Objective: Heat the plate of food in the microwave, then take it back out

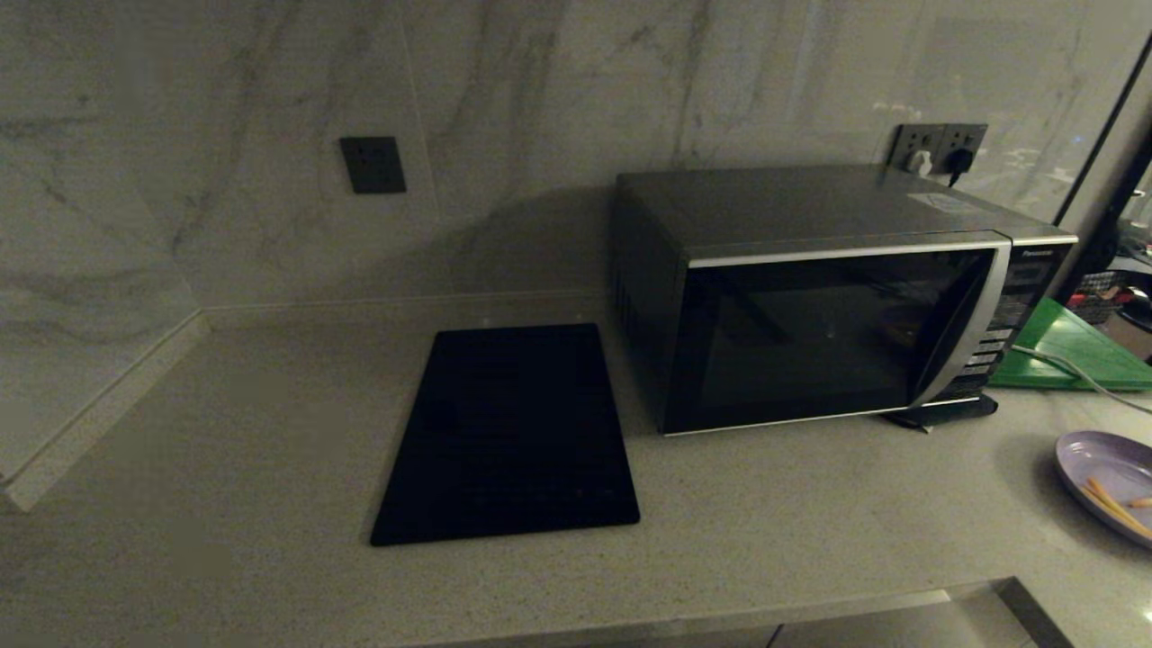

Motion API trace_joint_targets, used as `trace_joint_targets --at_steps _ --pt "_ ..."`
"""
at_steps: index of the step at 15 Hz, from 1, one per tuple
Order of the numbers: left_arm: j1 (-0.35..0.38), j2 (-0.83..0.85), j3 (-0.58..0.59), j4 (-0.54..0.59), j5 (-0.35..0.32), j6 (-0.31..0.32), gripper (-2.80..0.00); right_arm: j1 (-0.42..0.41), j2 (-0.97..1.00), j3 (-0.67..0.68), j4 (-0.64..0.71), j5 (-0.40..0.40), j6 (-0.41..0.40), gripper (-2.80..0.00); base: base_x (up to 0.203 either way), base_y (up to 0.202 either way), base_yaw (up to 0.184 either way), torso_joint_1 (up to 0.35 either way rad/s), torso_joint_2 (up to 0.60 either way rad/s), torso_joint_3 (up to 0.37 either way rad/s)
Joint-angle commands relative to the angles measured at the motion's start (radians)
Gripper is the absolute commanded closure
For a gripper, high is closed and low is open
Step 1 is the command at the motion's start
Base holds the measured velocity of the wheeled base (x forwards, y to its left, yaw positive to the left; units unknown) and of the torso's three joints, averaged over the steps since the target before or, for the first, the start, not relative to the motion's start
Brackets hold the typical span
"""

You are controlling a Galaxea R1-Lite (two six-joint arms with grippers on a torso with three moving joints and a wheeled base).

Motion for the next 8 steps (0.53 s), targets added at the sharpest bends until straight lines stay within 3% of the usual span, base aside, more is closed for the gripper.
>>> trace_joint_targets --at_steps 1,8 --pt "0.0 0.002 0.0 0.0 0.002 -0.001 0.0 0.0 0.001 0.002 0.0 -0.001 0.002 0.0 0.0 0.0 0.0 0.0 0.0 0.0" --pt "0.0 0.002 0.0 0.0 0.0 -0.001 0.0 0.0 0.001 0.002 -0.002 -0.007 0.024 0.0 0.0 0.0 0.0 0.0 0.0 0.0"
